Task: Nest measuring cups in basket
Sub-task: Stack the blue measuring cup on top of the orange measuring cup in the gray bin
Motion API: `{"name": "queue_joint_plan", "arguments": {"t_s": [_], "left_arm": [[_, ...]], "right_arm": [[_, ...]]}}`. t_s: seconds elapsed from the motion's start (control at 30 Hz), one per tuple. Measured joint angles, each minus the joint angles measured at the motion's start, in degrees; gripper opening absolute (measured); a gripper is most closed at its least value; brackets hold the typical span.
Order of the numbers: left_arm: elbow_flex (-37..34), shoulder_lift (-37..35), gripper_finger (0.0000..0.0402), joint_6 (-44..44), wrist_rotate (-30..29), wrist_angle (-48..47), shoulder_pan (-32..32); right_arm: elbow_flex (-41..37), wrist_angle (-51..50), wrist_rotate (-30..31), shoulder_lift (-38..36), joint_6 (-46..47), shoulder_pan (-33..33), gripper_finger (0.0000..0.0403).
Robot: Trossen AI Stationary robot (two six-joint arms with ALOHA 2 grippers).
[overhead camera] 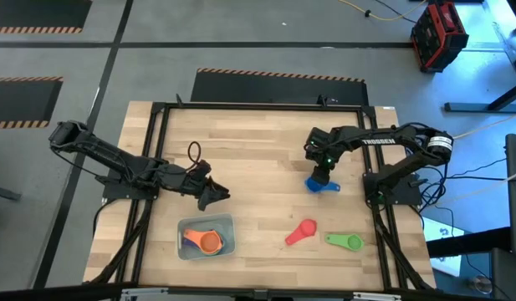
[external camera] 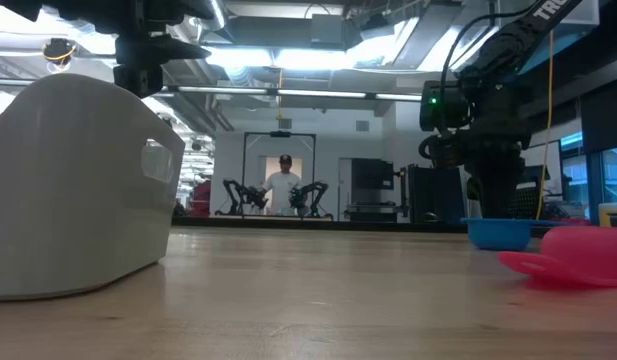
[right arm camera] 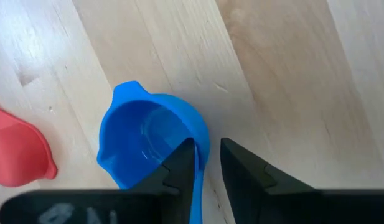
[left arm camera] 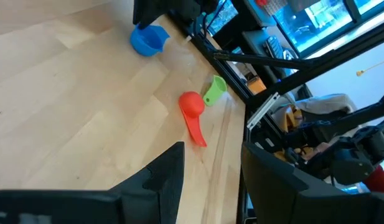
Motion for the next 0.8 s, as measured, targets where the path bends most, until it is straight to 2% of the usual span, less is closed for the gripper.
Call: {"name": "queue_joint_plan", "arguments": {"t_s": [0.2, 0.43, 0.57, 0.67, 0.8], "left_arm": [[0.0, 0.0, 0.0152, 0.03, -0.01, -0.02, 0.0], [0.0, 0.0, 0.0152, 0.03, 0.02, 0.01, -0.02], [0.0, 0.0, 0.0152, 0.1, -0.16, 0.01, -0.02], [0.0, 0.0, 0.0152, 0.26, -2.17, -0.01, -0.02], [0.0, 0.0, 0.0152, 4.95, -6.91, 0.01, -0.02]], "right_arm": [[0.0, 0.02, 0.0, 0.0, -0.06, 0.0, 0.0075], [0.0, 0.3, 0.02, 0.0, -0.42, 0.0, 0.0012], [0.0, 1.87, 0.0, 0.0, 1.06, 0.02, 0.0016], [0.0, 4.41, 0.01, 0.0, 4.06, 0.02, 0.0017], [0.0, 11.72, 0.04, 0.0, 9.08, 0.0, 0.0007]]}}
